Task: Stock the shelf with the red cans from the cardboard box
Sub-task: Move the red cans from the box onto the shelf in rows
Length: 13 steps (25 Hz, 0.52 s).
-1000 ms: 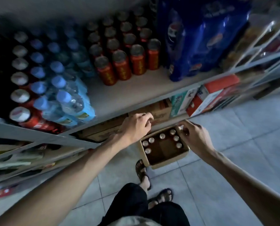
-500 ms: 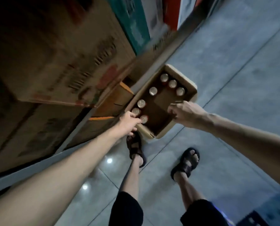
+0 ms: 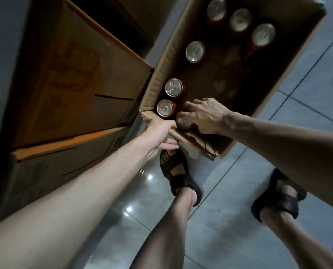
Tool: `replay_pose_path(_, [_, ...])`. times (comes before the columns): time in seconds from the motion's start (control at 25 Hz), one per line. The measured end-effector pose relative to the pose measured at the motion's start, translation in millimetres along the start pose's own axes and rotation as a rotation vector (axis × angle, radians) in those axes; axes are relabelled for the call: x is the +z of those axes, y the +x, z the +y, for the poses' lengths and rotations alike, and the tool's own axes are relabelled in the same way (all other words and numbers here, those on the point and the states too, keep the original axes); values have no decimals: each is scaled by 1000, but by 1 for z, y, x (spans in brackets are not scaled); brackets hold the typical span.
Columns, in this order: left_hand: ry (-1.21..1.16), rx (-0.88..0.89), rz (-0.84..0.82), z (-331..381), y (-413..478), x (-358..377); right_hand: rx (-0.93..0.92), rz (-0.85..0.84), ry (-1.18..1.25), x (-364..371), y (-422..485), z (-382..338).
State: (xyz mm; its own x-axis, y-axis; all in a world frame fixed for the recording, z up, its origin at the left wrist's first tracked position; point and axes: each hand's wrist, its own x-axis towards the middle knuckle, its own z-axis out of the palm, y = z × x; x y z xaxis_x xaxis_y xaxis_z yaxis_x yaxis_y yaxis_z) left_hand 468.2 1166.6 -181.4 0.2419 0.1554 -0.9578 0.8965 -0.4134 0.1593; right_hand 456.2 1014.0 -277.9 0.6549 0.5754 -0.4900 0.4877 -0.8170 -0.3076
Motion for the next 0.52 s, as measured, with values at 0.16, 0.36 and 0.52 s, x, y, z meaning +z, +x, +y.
replay_pose_path(0.16, [40,5,-33,-3,6,-1,-51,52,-63,19,17,-13])
replay_pose_path(0.36, [15,-15,-18,3,-6,-6,269,130,262,17,10,-21])
replay_pose_path(0.52, [183,109,180,15,-39,-10,688,308,874,-26,-41,-11])
